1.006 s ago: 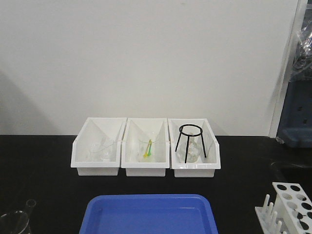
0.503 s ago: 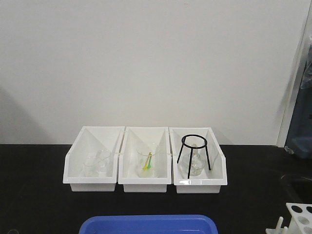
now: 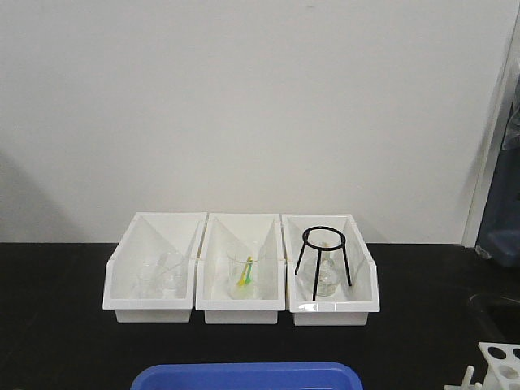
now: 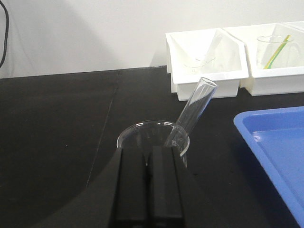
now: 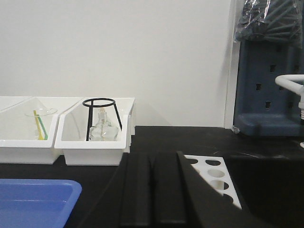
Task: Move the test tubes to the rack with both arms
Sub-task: 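Move the left gripper down around the test tube in the glass beaker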
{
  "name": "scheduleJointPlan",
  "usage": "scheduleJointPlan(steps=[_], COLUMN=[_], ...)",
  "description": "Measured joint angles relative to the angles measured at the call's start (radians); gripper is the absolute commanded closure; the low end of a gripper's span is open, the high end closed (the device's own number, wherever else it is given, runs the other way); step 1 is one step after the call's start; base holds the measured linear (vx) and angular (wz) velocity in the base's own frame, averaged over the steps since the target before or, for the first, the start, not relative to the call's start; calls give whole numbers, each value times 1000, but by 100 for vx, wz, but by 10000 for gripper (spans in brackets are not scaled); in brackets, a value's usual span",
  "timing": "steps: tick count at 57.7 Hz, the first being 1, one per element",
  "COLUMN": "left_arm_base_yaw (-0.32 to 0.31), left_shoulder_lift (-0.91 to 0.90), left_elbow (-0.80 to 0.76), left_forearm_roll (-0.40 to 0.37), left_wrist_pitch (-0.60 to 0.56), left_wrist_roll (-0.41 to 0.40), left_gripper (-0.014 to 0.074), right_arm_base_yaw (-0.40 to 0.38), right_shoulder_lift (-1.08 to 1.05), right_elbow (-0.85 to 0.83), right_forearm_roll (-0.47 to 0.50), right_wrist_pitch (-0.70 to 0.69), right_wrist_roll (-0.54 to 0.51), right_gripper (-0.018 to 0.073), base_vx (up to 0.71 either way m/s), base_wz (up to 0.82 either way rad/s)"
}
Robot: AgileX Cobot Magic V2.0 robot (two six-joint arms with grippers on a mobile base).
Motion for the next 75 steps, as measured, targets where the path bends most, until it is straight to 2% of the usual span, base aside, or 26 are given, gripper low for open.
scheduleJointPlan(steps=[21, 47, 53, 59, 68, 75], left_arm_base_yaw=[0, 0, 0, 0, 0, 0], left_shoulder_lift=[0, 0, 0, 7, 91, 183], left_elbow=[0, -10, -63, -149, -258, -270], left_forearm_roll=[0, 0, 0, 0, 0, 3], left_wrist_pitch=[-23, -264, -254, -197, -101, -59], left_wrist_roll=[0, 0, 0, 0, 0, 0], left_gripper=[601, 601, 601, 599, 589, 549], right_arm_base_yaw=[0, 0, 0, 0, 0, 0], right_shoulder_lift=[0, 0, 0, 8, 67, 124], right_elbow=[0, -6, -70, -145, -205, -208], right_forearm_roll=[0, 0, 0, 0, 0, 0], right_wrist_pitch=[-7, -121, -84, -62, -39, -7], right_wrist_roll=[0, 2, 2, 2, 2, 2], right_gripper=[568, 568, 568, 565, 559, 541], base_vx=[0, 0, 0, 0, 0, 0], base_wz=[0, 0, 0, 0, 0, 0])
